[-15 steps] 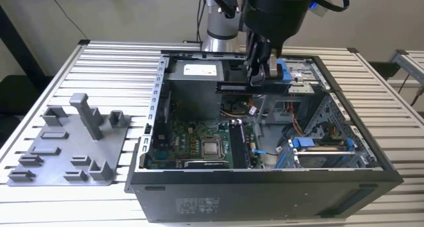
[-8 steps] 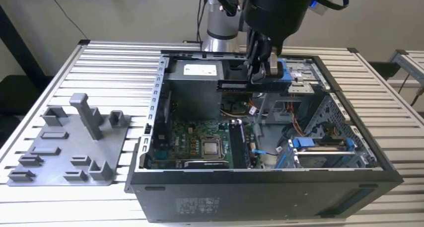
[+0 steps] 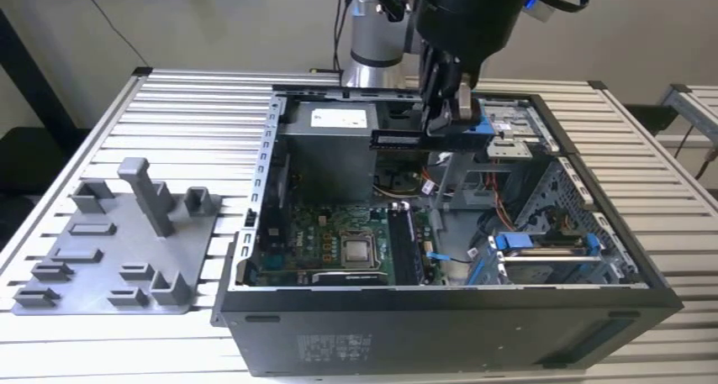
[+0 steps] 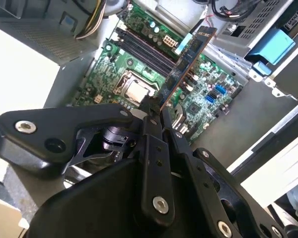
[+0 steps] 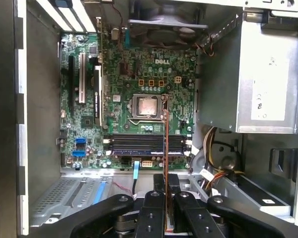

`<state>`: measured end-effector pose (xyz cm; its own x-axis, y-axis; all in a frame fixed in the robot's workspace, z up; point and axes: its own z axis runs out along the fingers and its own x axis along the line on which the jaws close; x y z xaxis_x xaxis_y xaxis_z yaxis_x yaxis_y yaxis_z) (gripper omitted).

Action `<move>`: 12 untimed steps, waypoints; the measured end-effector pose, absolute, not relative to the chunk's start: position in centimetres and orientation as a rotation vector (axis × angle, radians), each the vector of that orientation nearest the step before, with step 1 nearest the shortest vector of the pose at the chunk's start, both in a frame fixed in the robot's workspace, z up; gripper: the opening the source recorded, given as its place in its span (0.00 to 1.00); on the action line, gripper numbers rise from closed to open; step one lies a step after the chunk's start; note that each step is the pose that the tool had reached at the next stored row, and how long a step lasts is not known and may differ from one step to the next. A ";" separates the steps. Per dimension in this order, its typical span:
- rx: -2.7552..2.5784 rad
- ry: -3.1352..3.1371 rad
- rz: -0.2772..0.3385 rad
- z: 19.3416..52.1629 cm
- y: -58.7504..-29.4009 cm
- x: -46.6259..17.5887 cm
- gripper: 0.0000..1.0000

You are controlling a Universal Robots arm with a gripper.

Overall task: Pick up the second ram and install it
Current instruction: 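Pick up the second ram and move it above second insertion slot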

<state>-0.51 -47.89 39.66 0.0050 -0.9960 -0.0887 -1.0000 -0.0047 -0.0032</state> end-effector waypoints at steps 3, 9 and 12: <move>-2.180 2.169 0.093 39.7 -47.6 -0.4 0.14; -2.180 2.169 0.093 39.7 -47.3 -0.3 0.14; -2.180 2.169 0.093 39.7 -47.0 -0.3 0.14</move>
<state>-0.25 -47.02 39.66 0.0049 -0.9961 -0.0886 -1.0000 -0.0047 -0.0032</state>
